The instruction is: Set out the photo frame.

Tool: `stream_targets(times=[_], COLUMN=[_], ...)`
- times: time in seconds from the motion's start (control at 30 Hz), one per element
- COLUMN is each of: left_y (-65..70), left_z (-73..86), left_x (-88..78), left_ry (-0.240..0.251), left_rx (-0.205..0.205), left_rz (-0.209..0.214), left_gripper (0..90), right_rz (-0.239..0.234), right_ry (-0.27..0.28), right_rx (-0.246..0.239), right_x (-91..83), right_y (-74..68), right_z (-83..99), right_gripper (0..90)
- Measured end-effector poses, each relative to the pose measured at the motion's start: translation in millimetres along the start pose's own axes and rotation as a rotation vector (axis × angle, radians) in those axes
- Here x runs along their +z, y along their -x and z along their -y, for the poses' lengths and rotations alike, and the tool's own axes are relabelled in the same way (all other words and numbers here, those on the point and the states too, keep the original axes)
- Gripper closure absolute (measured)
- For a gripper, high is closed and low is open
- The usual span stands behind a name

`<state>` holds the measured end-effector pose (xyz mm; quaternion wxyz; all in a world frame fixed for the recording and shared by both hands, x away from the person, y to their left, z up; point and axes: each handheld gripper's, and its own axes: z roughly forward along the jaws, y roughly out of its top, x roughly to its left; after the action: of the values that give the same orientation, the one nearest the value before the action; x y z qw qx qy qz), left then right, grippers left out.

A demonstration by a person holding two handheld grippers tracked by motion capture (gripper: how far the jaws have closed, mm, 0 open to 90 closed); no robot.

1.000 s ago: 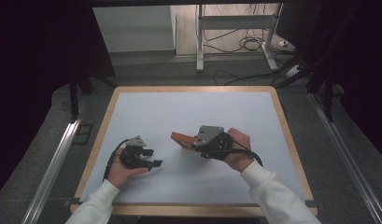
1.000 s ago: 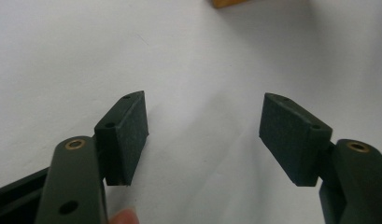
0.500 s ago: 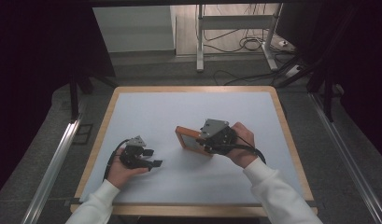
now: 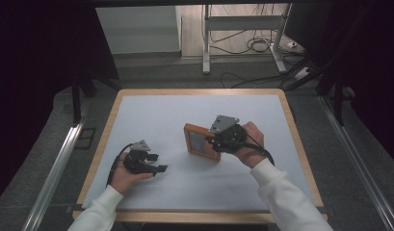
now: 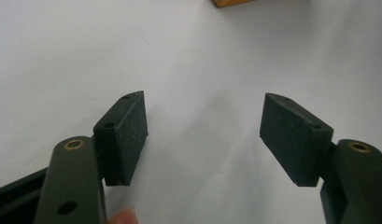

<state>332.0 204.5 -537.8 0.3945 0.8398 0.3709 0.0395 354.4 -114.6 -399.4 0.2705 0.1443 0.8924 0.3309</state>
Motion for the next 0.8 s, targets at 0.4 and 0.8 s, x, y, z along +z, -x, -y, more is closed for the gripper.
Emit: stream_targets(times=[0.4, 0.8], left_y=[0.4, 0.7], left_z=[0.0, 0.0], left_x=[0.3, 0.1], left_ry=[0.000, 0.000], left_rx=[0.003, 0.006], left_rz=[-0.001, 0.000], left_gripper=[31.6, 31.6], right_rz=[0.037, 0.055], right_ry=[-0.025, -0.037], right_rx=[0.052, 0.109], right_x=[9.9, 23.1], right_y=[15.8, 31.4], right_z=[5.7, 9.0], right_gripper=[51.8, 44.5])
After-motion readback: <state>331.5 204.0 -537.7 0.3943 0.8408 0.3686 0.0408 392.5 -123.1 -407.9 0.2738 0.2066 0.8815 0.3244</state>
